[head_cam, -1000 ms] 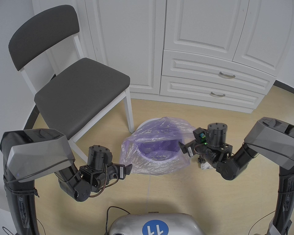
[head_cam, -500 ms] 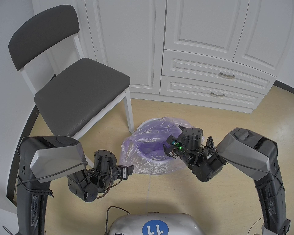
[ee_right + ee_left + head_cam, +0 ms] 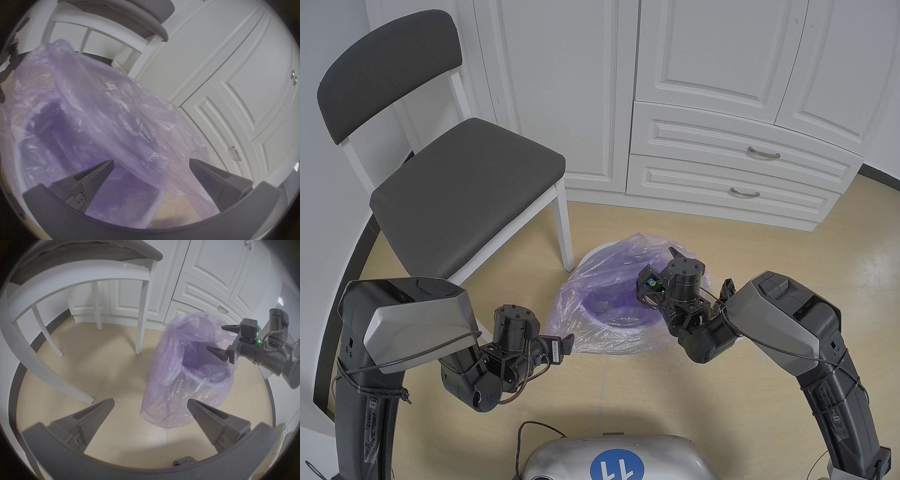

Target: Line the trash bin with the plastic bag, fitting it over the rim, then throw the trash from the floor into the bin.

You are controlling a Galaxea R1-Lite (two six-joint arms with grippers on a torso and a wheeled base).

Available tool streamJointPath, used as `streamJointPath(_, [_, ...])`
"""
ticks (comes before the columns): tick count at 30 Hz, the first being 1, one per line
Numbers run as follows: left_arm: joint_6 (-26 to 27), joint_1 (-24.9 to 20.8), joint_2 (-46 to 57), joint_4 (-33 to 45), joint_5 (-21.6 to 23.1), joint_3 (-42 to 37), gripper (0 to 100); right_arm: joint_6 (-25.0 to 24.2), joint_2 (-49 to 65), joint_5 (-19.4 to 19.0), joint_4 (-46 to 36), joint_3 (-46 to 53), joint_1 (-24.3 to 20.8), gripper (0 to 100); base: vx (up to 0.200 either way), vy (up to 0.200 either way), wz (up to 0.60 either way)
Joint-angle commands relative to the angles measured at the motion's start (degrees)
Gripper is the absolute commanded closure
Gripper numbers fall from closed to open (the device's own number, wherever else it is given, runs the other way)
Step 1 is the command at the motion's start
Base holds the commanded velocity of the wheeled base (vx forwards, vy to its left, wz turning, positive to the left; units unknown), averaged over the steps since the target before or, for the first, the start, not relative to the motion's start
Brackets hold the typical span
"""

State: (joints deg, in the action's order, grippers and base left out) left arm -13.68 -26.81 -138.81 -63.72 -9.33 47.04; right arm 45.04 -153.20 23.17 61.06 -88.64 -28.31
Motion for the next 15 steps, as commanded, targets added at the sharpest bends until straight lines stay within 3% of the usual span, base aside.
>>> streamJointPath(1, [0.14,-0.7,2.32,0.0,-0.78,-0.29,0,-0.22,-0.79,1.17,0.2,-3.82,0.97,0,0.0,0.0,0.0])
streamJointPath(12, [1.46,-4.66,7.15,0.97,-2.36,-1.34,0,-0.13,4.4,1.35,3.1,-2.94,0.8,0,0.0,0.0,0.0])
streamJointPath(15, [5.33,-6.59,6.98,0.88,-3.33,-0.46,0,-0.4,4.58,1.35,3.1,-3.56,0.45,0,0.0,0.0,0.0])
